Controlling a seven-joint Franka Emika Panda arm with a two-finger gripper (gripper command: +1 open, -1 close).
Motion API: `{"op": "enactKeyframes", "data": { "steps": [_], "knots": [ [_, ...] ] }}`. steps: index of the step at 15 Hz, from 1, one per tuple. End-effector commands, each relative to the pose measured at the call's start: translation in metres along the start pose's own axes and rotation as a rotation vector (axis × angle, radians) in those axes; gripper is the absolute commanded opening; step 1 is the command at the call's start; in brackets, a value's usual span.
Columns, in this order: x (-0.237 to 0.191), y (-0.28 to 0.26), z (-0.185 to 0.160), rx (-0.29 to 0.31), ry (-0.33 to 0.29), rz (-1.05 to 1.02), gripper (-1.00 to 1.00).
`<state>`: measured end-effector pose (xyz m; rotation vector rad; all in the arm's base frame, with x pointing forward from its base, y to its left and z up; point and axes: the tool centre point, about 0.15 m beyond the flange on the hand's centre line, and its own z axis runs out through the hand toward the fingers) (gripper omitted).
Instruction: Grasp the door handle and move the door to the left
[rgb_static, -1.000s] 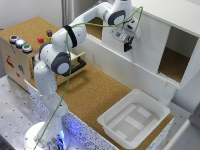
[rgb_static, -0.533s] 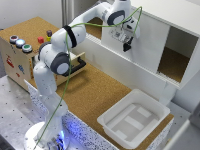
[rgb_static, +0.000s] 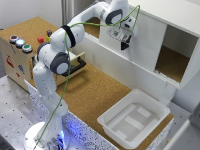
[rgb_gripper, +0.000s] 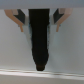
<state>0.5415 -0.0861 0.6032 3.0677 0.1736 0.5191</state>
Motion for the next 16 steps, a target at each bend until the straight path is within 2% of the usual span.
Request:
{"op": "enactKeyframes", "data": {
  "steps": [1, 12, 16],
  "knots": [
    [-0.015, -0.045, 0.017, -0.068, 0.112, -0.059, -1.00],
    [-0.019, -0.156, 0.016, -0.096, 0.099, -0.121, -1.00],
    [-0.016, -0.195, 0.013, -0.085, 0.099, -0.137, -1.00]
  ]
}}
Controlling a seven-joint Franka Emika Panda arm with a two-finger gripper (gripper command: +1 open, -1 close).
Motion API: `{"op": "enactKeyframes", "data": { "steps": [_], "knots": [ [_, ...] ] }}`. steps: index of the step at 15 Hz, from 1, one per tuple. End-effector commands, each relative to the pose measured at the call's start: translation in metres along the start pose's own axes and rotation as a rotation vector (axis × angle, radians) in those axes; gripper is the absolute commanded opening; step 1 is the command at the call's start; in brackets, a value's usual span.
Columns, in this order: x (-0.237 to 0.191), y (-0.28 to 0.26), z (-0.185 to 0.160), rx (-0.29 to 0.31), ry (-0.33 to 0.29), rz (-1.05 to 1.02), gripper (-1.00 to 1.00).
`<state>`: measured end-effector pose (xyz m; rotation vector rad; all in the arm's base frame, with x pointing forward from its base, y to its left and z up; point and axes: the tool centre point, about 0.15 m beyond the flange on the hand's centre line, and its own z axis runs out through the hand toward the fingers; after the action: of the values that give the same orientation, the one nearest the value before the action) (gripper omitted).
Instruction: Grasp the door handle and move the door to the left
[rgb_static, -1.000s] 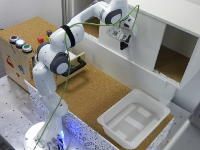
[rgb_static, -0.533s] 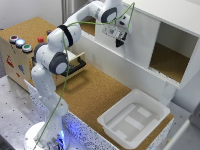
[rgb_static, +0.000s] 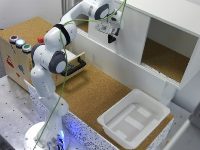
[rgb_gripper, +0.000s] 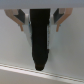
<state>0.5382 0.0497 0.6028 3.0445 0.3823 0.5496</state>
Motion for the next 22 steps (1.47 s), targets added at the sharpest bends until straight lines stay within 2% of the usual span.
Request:
{"op": "enactKeyframes", "data": {
  "steps": [1, 7, 14, 15, 16, 18, 19, 22],
  "knots": [
    [-0.020, -0.070, 0.015, -0.108, 0.070, -0.011, -1.00],
    [-0.010, -0.120, 0.016, -0.084, 0.079, -0.070, -1.00],
    [-0.010, -0.133, 0.010, -0.071, 0.086, -0.074, -1.00],
    [-0.011, -0.134, 0.009, -0.067, 0.075, -0.065, 1.00],
    [-0.013, -0.133, 0.007, -0.076, 0.051, -0.046, 1.00],
    [-0.018, -0.129, -0.005, -0.074, 0.049, -0.026, 1.00],
    [-0.023, -0.129, -0.012, -0.098, 0.049, -0.024, 1.00],
    [-0.044, -0.120, -0.022, -0.092, 0.016, -0.036, 1.00]
  ]
}}
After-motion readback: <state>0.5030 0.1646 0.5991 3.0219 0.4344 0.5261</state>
